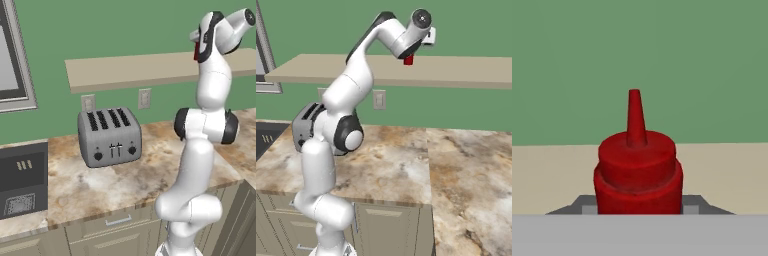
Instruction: Collect the paprika, ketchup, and shaker from the cabinet and place them next to the stove.
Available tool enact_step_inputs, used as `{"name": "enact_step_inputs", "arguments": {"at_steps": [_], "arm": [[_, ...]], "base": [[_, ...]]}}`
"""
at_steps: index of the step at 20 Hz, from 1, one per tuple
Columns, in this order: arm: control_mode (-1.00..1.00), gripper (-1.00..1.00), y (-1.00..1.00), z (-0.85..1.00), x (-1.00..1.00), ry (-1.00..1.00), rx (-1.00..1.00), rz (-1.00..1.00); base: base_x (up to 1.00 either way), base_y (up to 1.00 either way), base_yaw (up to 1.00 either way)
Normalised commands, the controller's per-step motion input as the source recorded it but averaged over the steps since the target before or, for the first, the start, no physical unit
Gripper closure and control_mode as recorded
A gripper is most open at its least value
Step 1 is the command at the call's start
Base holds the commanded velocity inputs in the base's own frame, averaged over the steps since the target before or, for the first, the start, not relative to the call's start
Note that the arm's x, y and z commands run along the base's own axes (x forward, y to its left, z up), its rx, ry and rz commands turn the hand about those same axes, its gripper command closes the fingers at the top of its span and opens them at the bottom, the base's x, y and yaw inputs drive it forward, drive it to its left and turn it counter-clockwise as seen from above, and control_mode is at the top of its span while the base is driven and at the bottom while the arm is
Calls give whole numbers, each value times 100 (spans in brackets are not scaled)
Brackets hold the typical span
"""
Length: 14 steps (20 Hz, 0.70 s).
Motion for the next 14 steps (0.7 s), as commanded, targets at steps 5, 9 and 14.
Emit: {"name": "enact_step_inputs", "arguments": {"at_steps": [5,9,14], "arm": [[-100,100,0,0,-66,-12,2,0],[-100,100,0,0,-67,-14,2,2],[-100,100,3,0,-78,-10,0,7]], "base": [[0,0,0],[0,0,0],[0,0,0]]}}
